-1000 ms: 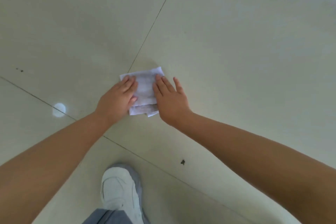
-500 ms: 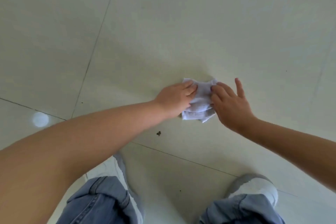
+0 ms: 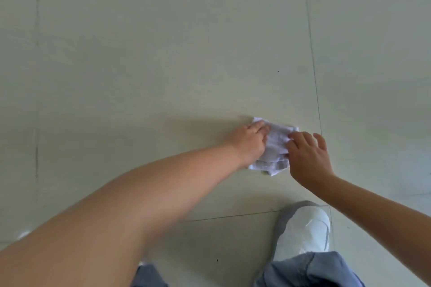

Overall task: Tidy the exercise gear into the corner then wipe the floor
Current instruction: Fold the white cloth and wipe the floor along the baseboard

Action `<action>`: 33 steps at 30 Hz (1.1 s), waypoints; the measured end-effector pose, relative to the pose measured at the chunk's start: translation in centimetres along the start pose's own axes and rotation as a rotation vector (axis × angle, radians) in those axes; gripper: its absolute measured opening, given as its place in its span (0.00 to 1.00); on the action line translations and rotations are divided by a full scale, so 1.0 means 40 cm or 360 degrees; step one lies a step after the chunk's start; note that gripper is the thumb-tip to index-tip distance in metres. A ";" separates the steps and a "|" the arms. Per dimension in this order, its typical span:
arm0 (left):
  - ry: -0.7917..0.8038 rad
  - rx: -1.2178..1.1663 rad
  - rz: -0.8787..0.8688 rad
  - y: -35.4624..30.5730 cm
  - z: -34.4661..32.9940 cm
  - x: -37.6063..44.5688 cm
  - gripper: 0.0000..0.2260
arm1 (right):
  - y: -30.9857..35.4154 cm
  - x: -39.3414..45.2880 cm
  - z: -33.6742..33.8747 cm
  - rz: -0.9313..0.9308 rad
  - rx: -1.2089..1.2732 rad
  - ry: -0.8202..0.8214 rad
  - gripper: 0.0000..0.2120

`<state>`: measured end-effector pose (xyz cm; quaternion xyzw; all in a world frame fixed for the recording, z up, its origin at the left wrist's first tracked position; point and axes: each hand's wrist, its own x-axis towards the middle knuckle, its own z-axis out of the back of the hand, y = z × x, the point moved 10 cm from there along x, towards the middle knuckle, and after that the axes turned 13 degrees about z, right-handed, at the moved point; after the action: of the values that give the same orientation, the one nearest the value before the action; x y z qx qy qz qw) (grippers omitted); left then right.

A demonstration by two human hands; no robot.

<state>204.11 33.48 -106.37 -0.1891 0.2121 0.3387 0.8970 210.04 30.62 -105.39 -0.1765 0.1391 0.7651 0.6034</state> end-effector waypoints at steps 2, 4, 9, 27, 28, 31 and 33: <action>0.0062 0.0021 0.0018 -0.043 0.004 0.068 0.23 | -0.088 -0.012 0.006 -0.0243 0.0110 -0.0018 0.18; 0.0065 0.0041 0.0043 -0.066 0.024 0.142 0.22 | -0.188 -0.001 0.019 -0.0550 0.0267 -0.0055 0.14; -0.0138 -0.0127 0.0355 0.046 0.153 0.256 0.21 | -0.299 0.131 0.080 -0.0849 0.0488 -0.0212 0.19; -0.0313 0.0134 -0.0031 0.094 -0.001 0.046 0.21 | -0.039 0.104 0.061 0.0247 -0.0004 -0.0394 0.08; -0.0333 0.0102 0.0009 0.079 0.018 0.077 0.21 | -0.085 0.110 0.070 0.0110 0.0025 -0.0354 0.09; -0.0134 0.0131 0.0158 0.071 0.085 0.140 0.21 | -0.190 0.147 0.092 -0.0335 0.0279 -0.0207 0.10; -0.0140 0.0314 0.0223 0.094 0.121 0.188 0.20 | -0.217 0.194 0.120 -0.0527 0.0363 -0.0282 0.13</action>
<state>207.84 42.41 -106.85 -0.0695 0.2174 0.3860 0.8938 216.38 41.48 -104.50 -0.0595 0.1403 0.6473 0.7468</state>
